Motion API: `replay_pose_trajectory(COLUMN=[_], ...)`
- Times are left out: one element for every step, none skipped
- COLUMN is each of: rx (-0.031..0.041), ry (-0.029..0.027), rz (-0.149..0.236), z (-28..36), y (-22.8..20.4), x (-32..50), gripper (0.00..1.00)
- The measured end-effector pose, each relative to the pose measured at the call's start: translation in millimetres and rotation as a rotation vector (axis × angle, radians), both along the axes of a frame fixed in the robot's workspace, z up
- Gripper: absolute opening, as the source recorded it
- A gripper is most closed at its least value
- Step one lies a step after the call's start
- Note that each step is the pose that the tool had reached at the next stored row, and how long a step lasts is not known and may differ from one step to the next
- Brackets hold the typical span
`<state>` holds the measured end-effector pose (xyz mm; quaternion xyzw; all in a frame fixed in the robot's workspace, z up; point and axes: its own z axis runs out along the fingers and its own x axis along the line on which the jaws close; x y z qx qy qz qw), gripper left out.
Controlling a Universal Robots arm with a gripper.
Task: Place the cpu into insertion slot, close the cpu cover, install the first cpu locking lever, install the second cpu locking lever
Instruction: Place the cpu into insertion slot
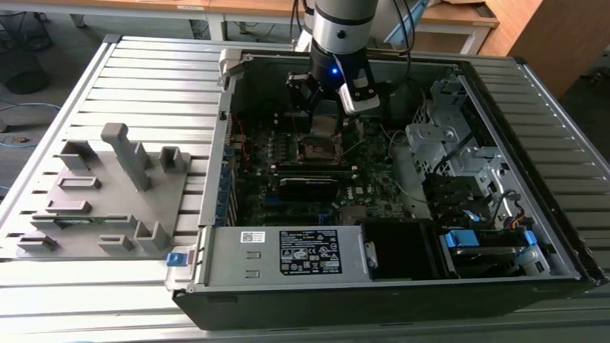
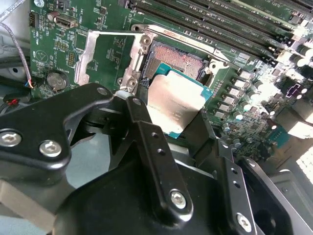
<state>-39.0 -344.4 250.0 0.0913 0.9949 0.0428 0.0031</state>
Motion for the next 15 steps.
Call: replay_pose_trajectory(rx=[0.0000, 0.0001, 0.0001, 0.0001, 0.0000, 0.0001, 0.0000, 0.0001, 0.0000, 0.0001, 0.0001, 0.0001, 0.0001, 0.0002, 0.0004], ry=[0.0000, 0.0000, 0.0000, 0.0000, 0.0000, 0.0000, 0.0000, 0.0000, 0.0000, 0.0000, 0.0000, 0.0000, -0.0001, -0.0002, -0.0002], rz=[-0.001, -0.001, -0.001, -0.001, -0.001, -0.001, -0.001, -0.001, -0.001, -0.001, -0.001, -0.001, -0.003, -0.010, -0.022], z=[0.0, 0.0, 0.0, 0.0, 0.0, 0.0, 0.0, 0.0, 0.0, 0.0, 0.0, 0.0, -0.2, -0.5, -1.0], y=[0.0, 0.0, 0.0, 0.0, 0.0, 0.0, 0.0, 0.0, 0.0, 0.0, 0.0, 0.0, 0.0, 0.0, 0.0], x=[0.0, 0.0, 0.0, 0.0, 0.0, 0.0, 0.0, 0.0, 0.0, 0.0, 0.0, 0.0, 0.0, -0.1, -0.1], gripper=[0.54, 0.54, 0.54, 0.54, 0.54, 0.54, 0.54, 0.54, 0.54, 0.54, 0.54, 0.54, 0.54, 0.54, 0.54])
